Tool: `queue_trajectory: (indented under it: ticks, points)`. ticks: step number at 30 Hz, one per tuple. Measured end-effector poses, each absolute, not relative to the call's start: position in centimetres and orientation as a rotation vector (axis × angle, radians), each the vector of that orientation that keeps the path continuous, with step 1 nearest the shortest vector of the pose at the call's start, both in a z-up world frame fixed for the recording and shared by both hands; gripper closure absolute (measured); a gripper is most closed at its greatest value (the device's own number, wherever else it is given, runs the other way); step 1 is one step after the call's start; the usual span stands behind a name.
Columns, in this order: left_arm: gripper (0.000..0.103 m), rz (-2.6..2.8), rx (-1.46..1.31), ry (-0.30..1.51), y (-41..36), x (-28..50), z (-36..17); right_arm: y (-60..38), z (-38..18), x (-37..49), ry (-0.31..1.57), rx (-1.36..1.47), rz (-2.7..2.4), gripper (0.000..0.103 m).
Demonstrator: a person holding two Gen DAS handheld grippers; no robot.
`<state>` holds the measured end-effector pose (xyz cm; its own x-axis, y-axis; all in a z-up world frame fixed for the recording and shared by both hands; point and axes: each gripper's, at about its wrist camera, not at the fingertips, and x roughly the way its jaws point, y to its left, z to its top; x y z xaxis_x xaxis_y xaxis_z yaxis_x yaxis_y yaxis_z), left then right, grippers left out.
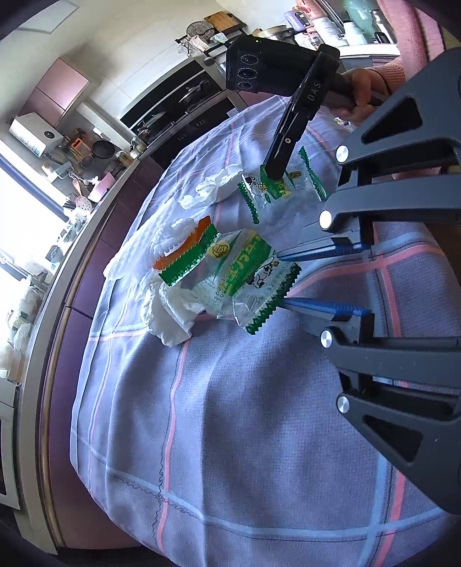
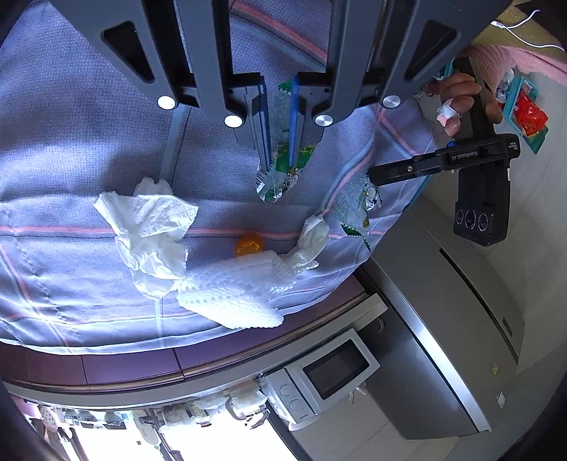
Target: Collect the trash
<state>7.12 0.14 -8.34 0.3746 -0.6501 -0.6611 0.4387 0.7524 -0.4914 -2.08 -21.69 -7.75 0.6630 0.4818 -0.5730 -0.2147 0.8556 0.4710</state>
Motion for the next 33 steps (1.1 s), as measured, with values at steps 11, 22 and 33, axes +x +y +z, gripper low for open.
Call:
queue_trajectory:
  ticks: [11, 22, 33]
  points:
    - [0.082, -0.647, -0.262, 0.921, 3.7, 5.3, -7.7, -20.1, -6.3, -1.6, 0.713, 0.378, 0.464, 0.101]
    - [0.082, -0.579, -0.273, 0.876, 7.4, 3.4, -6.8, -16.5, -5.2, -0.1, 0.689, 0.363, 0.56, 0.101]
    - [0.082, -0.469, -0.321, 0.82, 12.9, 1.3, -5.7, -11.1, -3.5, 2.5, 0.675, 0.305, 0.698, 0.101]
